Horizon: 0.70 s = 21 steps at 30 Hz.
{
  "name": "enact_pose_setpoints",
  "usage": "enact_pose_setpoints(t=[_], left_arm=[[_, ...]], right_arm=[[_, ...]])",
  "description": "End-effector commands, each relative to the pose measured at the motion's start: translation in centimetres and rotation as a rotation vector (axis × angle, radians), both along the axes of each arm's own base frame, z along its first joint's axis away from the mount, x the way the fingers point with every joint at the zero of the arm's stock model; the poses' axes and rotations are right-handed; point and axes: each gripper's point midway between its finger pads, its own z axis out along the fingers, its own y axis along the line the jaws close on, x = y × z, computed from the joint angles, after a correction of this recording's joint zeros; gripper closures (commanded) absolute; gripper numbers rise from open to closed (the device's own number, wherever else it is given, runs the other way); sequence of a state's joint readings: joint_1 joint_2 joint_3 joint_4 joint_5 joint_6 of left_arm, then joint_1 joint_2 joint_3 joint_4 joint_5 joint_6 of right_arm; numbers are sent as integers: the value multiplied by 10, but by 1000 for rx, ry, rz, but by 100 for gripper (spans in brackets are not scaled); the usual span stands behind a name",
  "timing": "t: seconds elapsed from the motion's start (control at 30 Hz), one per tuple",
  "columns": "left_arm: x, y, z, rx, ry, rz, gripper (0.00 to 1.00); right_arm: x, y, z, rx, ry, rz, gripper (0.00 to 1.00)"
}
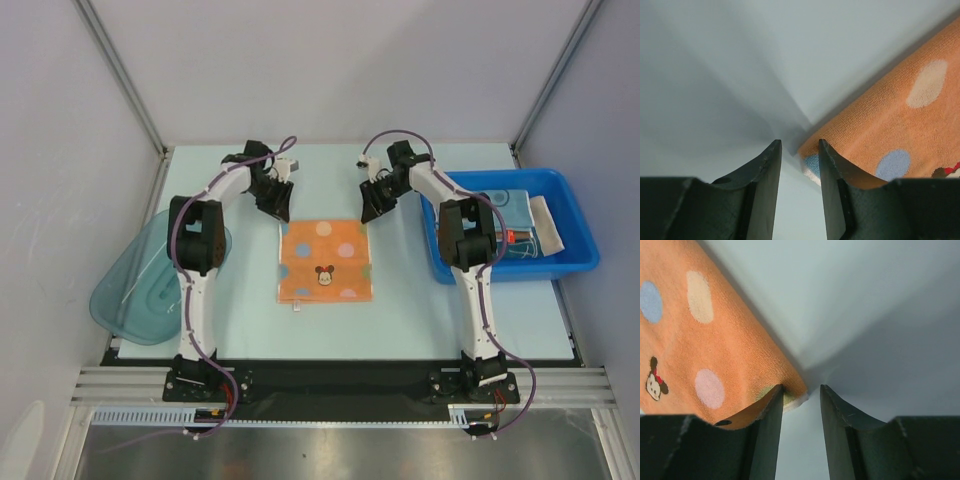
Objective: Fold and stack the towels
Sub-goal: Fold the towel
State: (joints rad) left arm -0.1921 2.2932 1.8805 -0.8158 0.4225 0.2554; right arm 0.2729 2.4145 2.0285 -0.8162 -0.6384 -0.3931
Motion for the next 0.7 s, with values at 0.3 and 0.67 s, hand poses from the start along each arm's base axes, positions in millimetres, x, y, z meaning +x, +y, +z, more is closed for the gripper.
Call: enact_pose_setpoints(t=[0.3, 0.67], left_arm=[[4, 0, -1, 8, -9, -87, 70], [8, 7, 6, 36, -20, -61, 64]], right_arm=[[-6, 4, 2, 69, 24, 74, 67], [-1, 1, 6, 60, 9, 56, 70]])
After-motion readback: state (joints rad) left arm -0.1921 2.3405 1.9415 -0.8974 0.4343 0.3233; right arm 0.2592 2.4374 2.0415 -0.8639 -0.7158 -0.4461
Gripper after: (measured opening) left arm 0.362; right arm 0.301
